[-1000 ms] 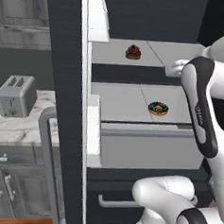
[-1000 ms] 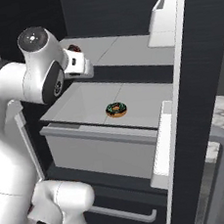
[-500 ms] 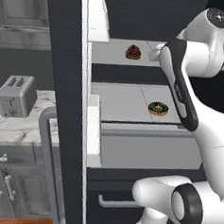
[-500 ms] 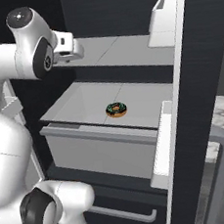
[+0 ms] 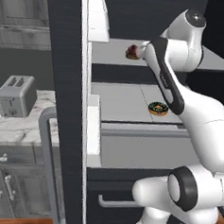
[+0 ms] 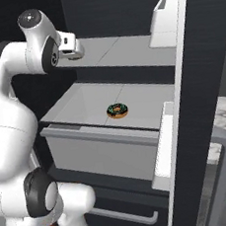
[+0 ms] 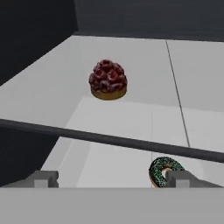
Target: Take the cake and donut from the fridge and place them on the empty tray on the dining counter.
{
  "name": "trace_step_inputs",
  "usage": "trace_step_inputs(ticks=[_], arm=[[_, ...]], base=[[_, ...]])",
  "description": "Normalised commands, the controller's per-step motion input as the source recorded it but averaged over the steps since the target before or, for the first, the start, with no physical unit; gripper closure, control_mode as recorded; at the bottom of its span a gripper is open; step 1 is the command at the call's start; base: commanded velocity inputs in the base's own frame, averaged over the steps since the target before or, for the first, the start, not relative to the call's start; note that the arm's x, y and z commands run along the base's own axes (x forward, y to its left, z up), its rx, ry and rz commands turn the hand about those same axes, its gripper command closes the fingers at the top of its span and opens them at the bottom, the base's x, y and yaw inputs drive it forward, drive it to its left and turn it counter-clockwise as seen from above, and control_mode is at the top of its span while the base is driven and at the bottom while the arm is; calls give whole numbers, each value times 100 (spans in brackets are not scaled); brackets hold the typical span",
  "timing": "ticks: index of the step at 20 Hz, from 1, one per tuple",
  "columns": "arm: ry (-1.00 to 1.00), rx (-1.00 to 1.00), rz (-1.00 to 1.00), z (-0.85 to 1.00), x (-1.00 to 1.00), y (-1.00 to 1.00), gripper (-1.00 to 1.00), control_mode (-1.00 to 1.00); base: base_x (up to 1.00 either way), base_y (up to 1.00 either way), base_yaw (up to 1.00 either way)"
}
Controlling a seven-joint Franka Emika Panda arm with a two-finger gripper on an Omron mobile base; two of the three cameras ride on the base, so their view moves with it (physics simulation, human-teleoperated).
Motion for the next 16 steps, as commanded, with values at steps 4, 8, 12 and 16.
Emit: trace_step_inputs(ticks=[4,8,12,16], arm=[[0,0,1,0,63,22,-100,-100],[0,-1,0,-1,48,17,-100,-100],[1,0,0,0,41,17,-100,-100],[4,0,0,-8,46,13,-100,-100]], base=[[0,0,0],[0,0,0],[0,0,0],[0,0,0]])
